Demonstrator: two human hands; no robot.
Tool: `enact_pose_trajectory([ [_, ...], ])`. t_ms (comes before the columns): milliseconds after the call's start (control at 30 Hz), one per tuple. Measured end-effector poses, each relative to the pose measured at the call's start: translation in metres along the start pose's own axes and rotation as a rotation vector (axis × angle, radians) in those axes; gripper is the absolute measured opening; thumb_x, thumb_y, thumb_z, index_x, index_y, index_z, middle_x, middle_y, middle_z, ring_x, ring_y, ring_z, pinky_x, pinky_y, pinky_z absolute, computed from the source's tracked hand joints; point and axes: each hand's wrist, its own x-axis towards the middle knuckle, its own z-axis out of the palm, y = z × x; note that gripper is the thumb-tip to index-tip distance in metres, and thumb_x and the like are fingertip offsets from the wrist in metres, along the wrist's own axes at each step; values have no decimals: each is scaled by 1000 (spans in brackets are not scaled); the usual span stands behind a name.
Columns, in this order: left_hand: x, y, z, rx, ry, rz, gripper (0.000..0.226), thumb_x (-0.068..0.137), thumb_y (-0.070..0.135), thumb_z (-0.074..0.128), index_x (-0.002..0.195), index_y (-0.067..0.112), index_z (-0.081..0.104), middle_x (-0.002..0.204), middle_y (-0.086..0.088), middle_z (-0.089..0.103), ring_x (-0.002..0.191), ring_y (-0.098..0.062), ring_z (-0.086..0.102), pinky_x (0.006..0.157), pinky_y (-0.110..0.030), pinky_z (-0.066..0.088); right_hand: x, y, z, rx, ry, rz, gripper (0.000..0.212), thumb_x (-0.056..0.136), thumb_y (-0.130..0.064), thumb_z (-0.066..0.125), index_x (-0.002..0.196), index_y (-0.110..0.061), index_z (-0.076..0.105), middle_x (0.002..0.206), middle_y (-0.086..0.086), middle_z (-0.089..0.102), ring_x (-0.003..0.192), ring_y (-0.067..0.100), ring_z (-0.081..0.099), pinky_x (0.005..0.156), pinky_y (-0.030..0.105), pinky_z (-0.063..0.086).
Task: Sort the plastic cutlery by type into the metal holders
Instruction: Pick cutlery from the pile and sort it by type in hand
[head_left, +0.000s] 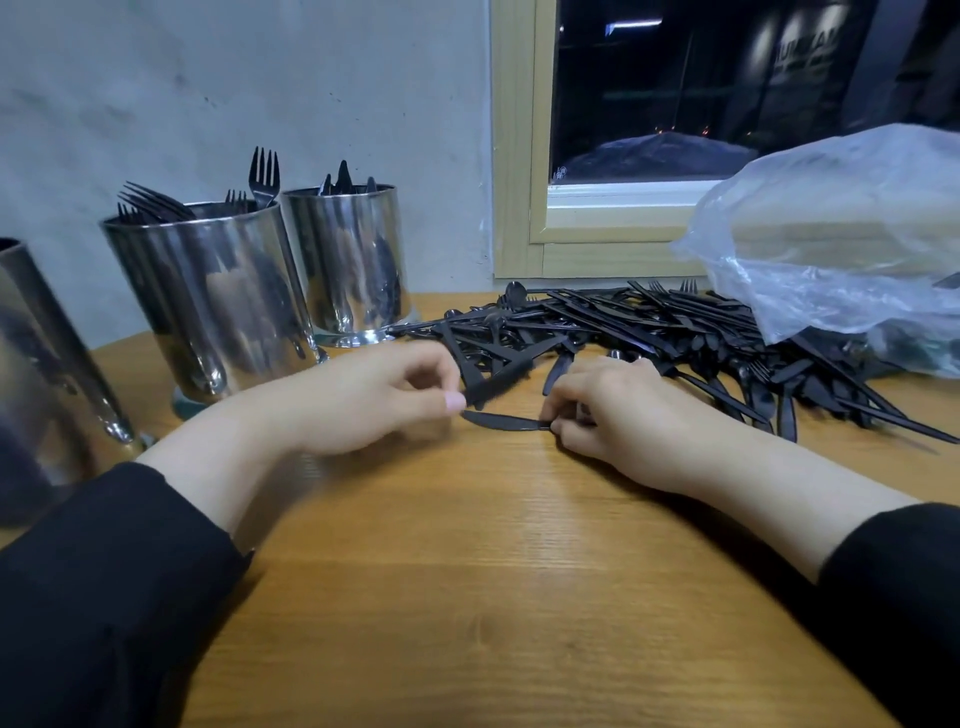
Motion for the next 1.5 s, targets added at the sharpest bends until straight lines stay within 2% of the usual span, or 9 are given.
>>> enact_pose_trajectory([
  [133,5,0,4,-301,331,-26,17,105,35,51,97,20,51,68,-1,62,59,-16,56,64,-33,46,0,-8,-3,-23,12,5,18,96,-24,57,109,-26,69,102,-10,65,99,11,54,96,30,39],
  [267,16,-3,18,-404,460,-136,16,106,39,49,99,25,54,64,1,51,55,-16,41,62,-37,39,1,-13,-3,-134,34,-47,24,97,-25,52,113,-20,70,108,-4,63,101,14,57,81,22,41],
  [467,35,1,40,-241,572,-156,25,106,31,50,93,22,69,62,11,51,55,-3,45,54,-18,32,5,-16,1,-229,70,-46,20,92,-23,53,91,-11,69,91,2,60,90,23,59,74,34,49],
  [733,70,14,51,-58,566,-206,36,107,33,47,73,22,55,64,3,51,67,-20,50,56,-33,30,-1,-13,-12,15,189,170,12,89,-28,62,88,-20,71,82,-2,65,75,15,60,63,25,46],
  [833,81,17,53,2,555,-219,40,107,38,45,75,17,55,64,1,51,71,-26,52,58,-36,32,-5,-2,-20,150,287,333,10,88,-25,62,82,-24,69,68,-6,63,57,5,54,47,15,34],
  [933,87,16,54,52,543,-243,39,102,49,51,79,19,60,70,3,59,75,-24,58,60,-35,40,-5,6,-23,355,332,446,14,86,-25,60,75,-21,68,63,-3,65,53,11,55,53,26,41],
  [1033,89,14,58,242,445,-285,37,95,56,60,96,20,65,92,5,66,93,-22,61,71,-35,46,-5,9,-29,606,403,509,19,89,-20,55,77,-15,68,60,2,68,48,13,58,48,23,43],
  [1200,90,11,59,285,446,-316,21,96,41,67,98,20,67,95,2,64,97,-25,60,73,-36,46,-6,12,-33,722,406,541,22,92,-16,47,85,-4,64,51,3,58,38,14,48,37,17,31],
  [1500,87,10,58,257,474,-311,12,97,25,66,109,24,68,107,1,68,101,-23,59,74,-32,40,-8,9,-27,768,385,556,21,93,-16,47,86,-2,62,49,-4,55,38,12,44,37,18,31],
])
